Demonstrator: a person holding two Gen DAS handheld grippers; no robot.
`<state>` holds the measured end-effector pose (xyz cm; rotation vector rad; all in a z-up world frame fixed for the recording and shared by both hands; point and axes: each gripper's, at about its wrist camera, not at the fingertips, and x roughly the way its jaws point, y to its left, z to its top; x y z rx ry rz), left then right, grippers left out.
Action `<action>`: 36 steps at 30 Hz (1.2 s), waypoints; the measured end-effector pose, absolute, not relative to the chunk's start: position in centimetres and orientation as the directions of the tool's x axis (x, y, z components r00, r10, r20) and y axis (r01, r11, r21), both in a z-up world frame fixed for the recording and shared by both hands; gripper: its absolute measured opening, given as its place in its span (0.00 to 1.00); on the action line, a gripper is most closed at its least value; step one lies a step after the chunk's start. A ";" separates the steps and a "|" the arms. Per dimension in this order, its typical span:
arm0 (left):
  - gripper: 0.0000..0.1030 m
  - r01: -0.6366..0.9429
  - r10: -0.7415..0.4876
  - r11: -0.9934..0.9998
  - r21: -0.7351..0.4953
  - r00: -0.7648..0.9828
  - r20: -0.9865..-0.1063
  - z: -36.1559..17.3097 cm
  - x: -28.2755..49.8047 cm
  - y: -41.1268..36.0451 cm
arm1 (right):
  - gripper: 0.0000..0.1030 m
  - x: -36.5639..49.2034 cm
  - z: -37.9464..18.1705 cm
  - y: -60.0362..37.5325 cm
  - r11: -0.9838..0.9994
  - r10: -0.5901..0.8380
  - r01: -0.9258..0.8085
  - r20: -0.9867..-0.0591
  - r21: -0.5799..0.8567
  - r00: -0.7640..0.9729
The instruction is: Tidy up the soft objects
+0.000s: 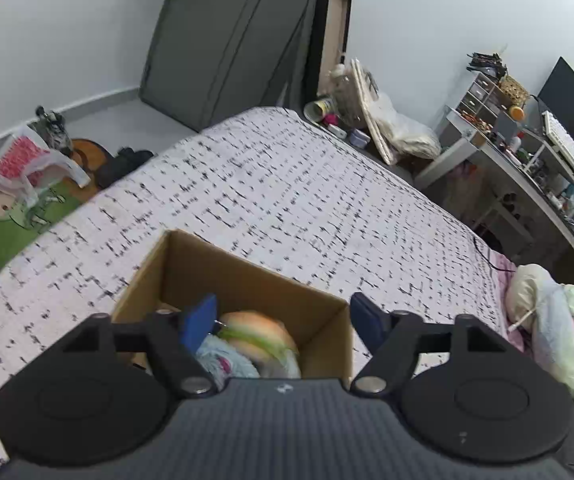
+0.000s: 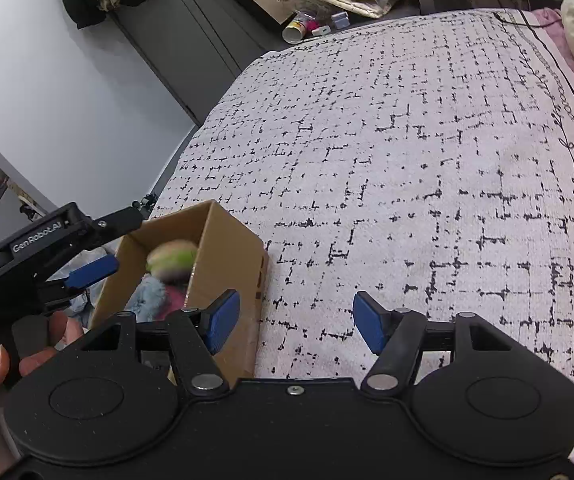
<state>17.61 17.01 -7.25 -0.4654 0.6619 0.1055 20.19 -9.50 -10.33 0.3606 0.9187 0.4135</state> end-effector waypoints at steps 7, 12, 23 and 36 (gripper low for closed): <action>0.74 -0.246 -0.017 0.911 -0.332 0.781 -0.624 -6.4 16.8 15.8 | 0.61 19.5 -9.3 -11.1 0.859 0.494 -0.193 -0.669 0.475 0.555; 0.74 -0.221 -0.029 0.931 -0.292 0.751 -0.660 -5.9 16.6 13.9 | 0.69 19.1 -8.4 -12.4 0.863 0.488 -0.195 -0.671 0.465 0.559; 0.79 -0.234 -0.009 0.937 -0.260 0.727 -0.687 -3.9 13.1 11.1 | 0.93 16.9 -5.3 -15.2 0.853 0.510 -0.249 -0.630 0.459 0.586; 0.90 -0.259 0.037 0.946 -0.196 0.684 -0.729 -0.9 10.1 7.8 | 1.00 15.3 -2.6 -19.0 0.853 0.496 -0.229 -0.591 0.469 0.636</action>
